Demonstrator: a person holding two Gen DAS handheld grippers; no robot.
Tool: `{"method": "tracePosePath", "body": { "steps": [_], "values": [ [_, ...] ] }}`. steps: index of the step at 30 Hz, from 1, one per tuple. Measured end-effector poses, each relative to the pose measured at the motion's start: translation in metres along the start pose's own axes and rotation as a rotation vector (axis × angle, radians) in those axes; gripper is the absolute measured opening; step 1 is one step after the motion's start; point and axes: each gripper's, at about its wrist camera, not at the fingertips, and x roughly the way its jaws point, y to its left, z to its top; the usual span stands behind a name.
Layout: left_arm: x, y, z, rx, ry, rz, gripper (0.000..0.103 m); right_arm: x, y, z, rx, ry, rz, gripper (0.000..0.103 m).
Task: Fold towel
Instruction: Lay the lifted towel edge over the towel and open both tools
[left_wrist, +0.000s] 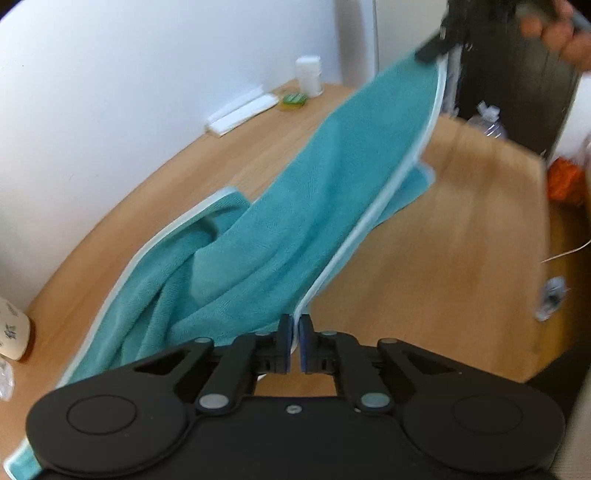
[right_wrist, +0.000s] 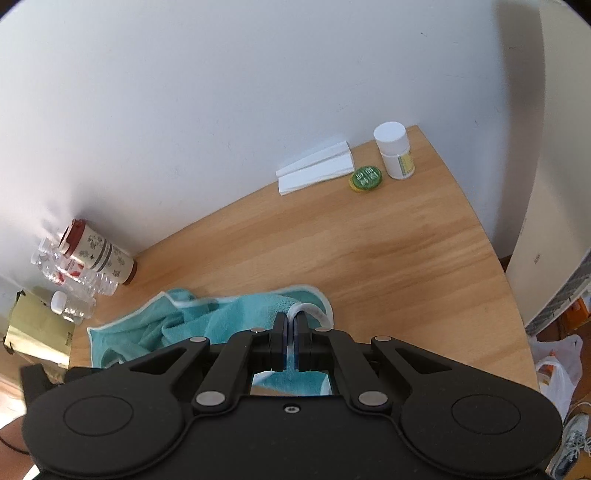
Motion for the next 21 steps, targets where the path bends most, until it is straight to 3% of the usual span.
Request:
{"method": "tracePosePath", "body": {
  "steps": [3, 5, 11, 15, 16, 17, 18, 19, 21],
  "values": [
    [-0.018, -0.009, -0.002, -0.034, 0.021, -0.079, 0.004, -0.008, -0.006, -0.022, 0.005, 0.048, -0.006, 0.003],
    [-0.016, -0.019, -0.010, -0.053, 0.087, -0.132, 0.004, -0.005, -0.013, -0.049, 0.015, 0.126, -0.013, 0.003],
    [0.015, -0.028, -0.030, -0.131, 0.239, -0.159, 0.004, 0.021, -0.030, -0.101, 0.025, 0.254, -0.106, 0.003],
    [0.020, -0.024, -0.026, -0.181, 0.251, -0.172, 0.012, 0.040, -0.033, -0.114, -0.028, 0.293, -0.191, 0.008],
    [0.018, -0.022, -0.024, -0.189, 0.251, -0.175, 0.017, 0.041, -0.032, -0.114, -0.040, 0.294, -0.212, 0.011],
    [0.016, -0.018, -0.022, -0.198, 0.251, -0.178, 0.022, 0.041, -0.031, -0.113, -0.045, 0.292, -0.217, 0.023],
    [0.013, -0.015, -0.021, -0.206, 0.249, -0.186, 0.033, 0.040, -0.030, -0.111, -0.068, 0.296, -0.226, 0.036],
    [0.011, -0.011, -0.019, -0.219, 0.244, -0.198, 0.040, 0.036, -0.027, -0.106, -0.110, 0.289, -0.259, 0.039],
    [0.005, -0.001, -0.015, -0.247, 0.231, -0.225, 0.041, 0.029, -0.028, -0.098, -0.139, 0.279, -0.279, 0.040]
  ]
}}
